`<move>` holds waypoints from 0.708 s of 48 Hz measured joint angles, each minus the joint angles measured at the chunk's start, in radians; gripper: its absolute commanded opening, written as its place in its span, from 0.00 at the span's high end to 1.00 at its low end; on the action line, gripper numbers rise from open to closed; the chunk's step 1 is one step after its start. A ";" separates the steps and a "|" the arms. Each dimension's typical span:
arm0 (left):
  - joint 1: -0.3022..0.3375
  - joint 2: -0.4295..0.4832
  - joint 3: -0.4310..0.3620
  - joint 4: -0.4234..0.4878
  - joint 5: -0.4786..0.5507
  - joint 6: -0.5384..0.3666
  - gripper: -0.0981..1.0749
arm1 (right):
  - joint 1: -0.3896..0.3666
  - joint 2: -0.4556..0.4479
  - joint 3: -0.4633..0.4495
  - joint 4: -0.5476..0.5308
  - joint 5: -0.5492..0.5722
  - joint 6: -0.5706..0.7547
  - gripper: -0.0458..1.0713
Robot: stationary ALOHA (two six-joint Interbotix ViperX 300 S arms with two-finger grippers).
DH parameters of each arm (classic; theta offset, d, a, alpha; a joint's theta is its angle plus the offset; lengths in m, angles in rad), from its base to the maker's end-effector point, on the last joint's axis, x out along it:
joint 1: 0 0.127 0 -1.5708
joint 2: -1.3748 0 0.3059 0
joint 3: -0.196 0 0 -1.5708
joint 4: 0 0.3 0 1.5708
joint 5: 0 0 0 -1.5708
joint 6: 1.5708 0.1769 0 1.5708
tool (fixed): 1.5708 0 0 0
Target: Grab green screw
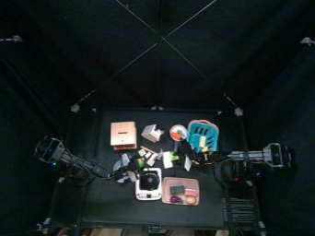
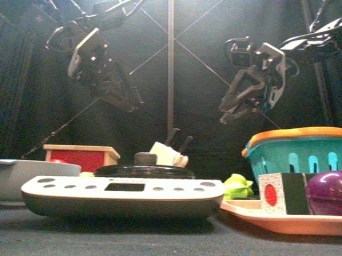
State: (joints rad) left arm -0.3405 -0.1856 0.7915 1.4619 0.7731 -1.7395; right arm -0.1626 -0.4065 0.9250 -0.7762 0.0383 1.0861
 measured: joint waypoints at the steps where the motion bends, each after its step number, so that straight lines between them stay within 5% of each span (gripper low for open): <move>1: 0.000 -0.006 -0.002 -0.018 0.018 -0.003 0.18 | -0.009 -0.005 -0.006 0.002 0.021 0.000 0.22; 10: 0.018 -0.069 0.000 -0.190 0.106 -0.011 0.18 | -0.080 -0.009 -0.069 0.026 0.225 -0.005 0.22; 16: 0.066 -0.133 0.003 -0.225 0.092 0.008 0.18 | -0.112 -0.003 -0.107 0.034 0.304 -0.006 0.22; 34: 0.383 -0.437 0.055 -0.357 -0.339 0.305 0.18 | -0.164 0.009 -0.161 0.141 0.342 -0.008 0.22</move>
State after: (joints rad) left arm 0.0430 -0.6228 0.8468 1.1045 0.4341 -1.4343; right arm -0.3267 -0.3973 0.7639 -0.6351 0.3804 1.0784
